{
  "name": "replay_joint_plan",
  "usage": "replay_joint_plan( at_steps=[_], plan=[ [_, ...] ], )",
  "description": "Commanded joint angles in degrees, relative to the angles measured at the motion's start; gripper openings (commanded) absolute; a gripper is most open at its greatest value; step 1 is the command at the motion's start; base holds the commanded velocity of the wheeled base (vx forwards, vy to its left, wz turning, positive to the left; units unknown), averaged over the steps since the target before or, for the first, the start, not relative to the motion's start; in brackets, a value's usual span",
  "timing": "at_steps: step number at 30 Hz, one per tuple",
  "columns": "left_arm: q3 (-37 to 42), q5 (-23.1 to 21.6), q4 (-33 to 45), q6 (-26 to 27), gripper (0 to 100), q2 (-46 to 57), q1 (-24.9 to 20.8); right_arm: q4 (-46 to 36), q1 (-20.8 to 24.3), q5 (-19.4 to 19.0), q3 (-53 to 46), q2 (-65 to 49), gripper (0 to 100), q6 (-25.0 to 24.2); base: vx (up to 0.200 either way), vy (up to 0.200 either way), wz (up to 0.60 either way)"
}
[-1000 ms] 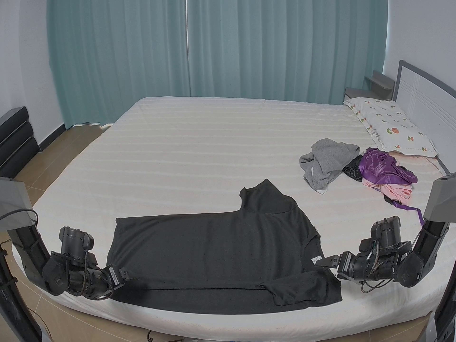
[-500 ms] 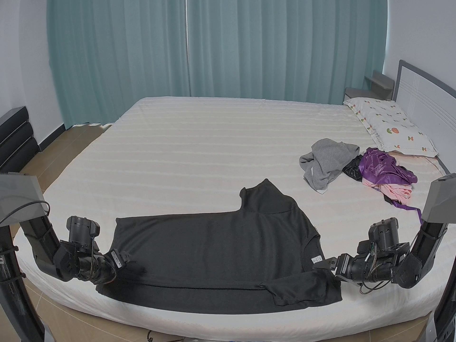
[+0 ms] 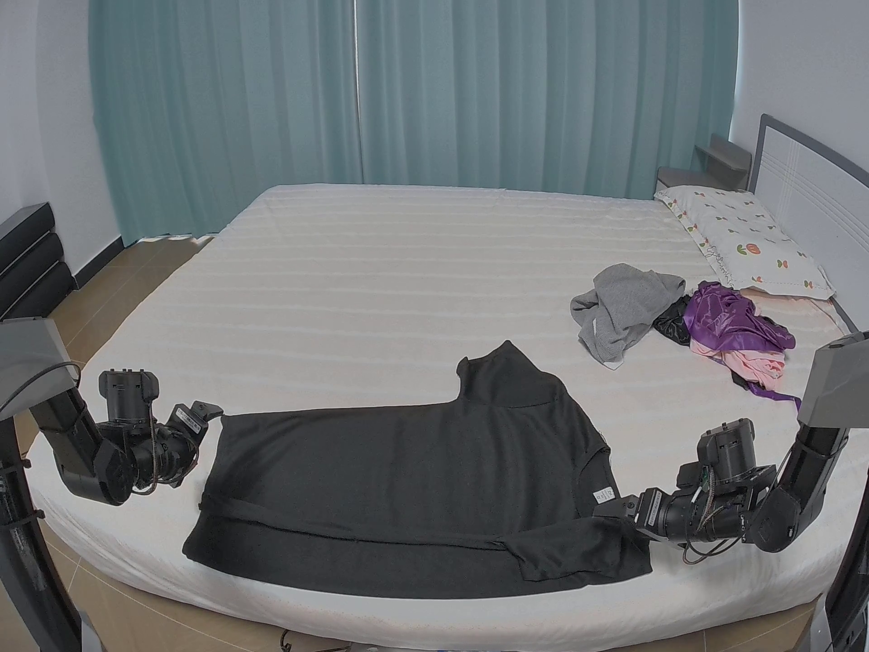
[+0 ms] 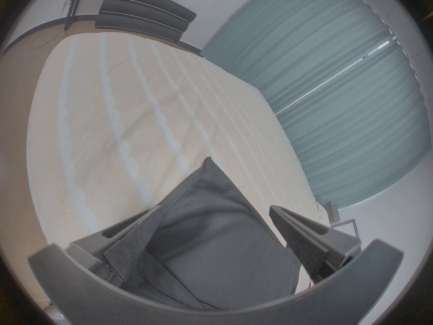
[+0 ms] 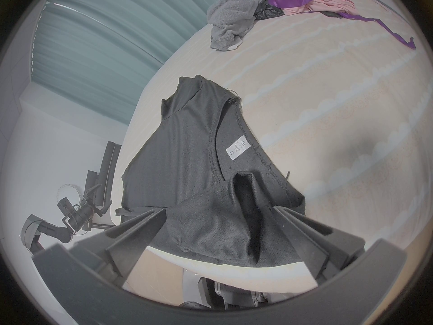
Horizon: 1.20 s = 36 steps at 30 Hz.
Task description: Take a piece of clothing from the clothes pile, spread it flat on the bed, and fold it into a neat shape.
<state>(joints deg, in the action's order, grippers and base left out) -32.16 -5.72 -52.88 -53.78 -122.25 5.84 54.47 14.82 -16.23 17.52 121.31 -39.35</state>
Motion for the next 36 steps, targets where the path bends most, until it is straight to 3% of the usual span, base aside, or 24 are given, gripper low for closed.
replay_joint_plan(
  at_steps=[1, 4, 7, 11, 22, 23, 36],
  plan=[
    [0.5, -0.2, -0.2, -0.1, 100, -1.6, 1.6, 0.0, 0.0, 0.1, -0.1, 0.2, 100, 0.0, 0.0, 0.0, 0.0],
    [3.2, -1.3, -0.4, 1.1, 100, -0.8, 1.6, 0.0, -0.1, 0.0, -0.1, 0.2, 100, -0.1, 0.0, 0.0, 0.0],
    [8.8, -5.4, -0.8, 8.3, 100, 1.7, 1.7, 0.0, -0.1, -0.2, -0.2, 0.2, 100, -0.2, 0.0, 0.0, 0.0],
    [12.1, -5.9, 0.0, 13.4, 100, 2.7, 1.2, 0.0, -0.1, -0.2, -0.2, 0.2, 100, -0.2, 0.0, 0.0, 0.0],
    [10.5, -5.3, 0.4, 14.5, 100, 0.1, -0.8, 0.1, 0.0, 0.1, 0.1, 1.0, 100, 0.1, 0.0, 0.0, 0.0],
    [10.3, -5.2, 0.8, 14.5, 0, -0.5, -1.2, 0.1, 0.0, 0.1, 0.1, 1.0, 100, 0.0, 0.0, 0.0, 0.0],
    [9.7, -3.0, 1.8, 14.3, 0, -1.2, 0.0, 5.6, -0.1, 0.1, 4.1, 6.3, 100, 1.7, 0.0, 0.0, 0.0]
  ],
)
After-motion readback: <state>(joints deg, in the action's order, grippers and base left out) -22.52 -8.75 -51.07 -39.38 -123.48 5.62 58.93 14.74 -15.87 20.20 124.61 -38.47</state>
